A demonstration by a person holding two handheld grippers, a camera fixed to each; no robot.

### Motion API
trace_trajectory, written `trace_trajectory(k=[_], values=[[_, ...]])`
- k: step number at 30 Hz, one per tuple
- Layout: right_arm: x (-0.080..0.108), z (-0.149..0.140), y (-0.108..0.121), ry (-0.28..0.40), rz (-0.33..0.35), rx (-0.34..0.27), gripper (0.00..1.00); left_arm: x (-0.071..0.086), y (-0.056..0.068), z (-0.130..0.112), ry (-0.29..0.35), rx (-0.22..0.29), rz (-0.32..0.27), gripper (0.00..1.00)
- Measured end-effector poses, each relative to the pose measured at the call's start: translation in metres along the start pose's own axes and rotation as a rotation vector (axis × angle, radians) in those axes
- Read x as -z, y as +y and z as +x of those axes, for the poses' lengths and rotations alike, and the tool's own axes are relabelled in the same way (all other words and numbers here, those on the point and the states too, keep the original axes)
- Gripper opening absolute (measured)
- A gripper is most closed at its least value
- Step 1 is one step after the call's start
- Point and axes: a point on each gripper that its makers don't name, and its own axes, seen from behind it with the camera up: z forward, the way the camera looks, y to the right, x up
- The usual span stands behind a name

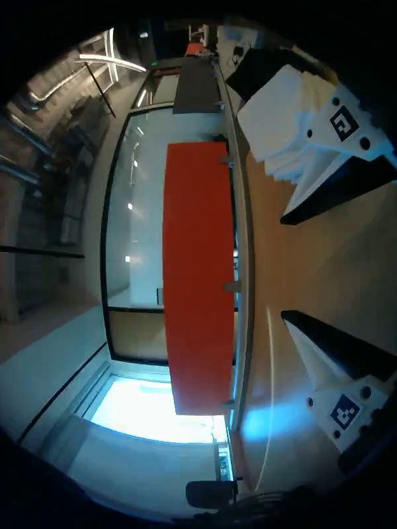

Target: Fold towel

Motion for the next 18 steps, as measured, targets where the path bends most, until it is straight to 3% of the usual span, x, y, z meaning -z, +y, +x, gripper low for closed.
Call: trace_trajectory(k=[18], values=[[0.0031, 0.0000, -0.0019, 0.002, -0.003, 0.012, 1.00, -0.0007, -0.0010, 0.0002, 0.000, 0.000, 0.000, 0.93]])
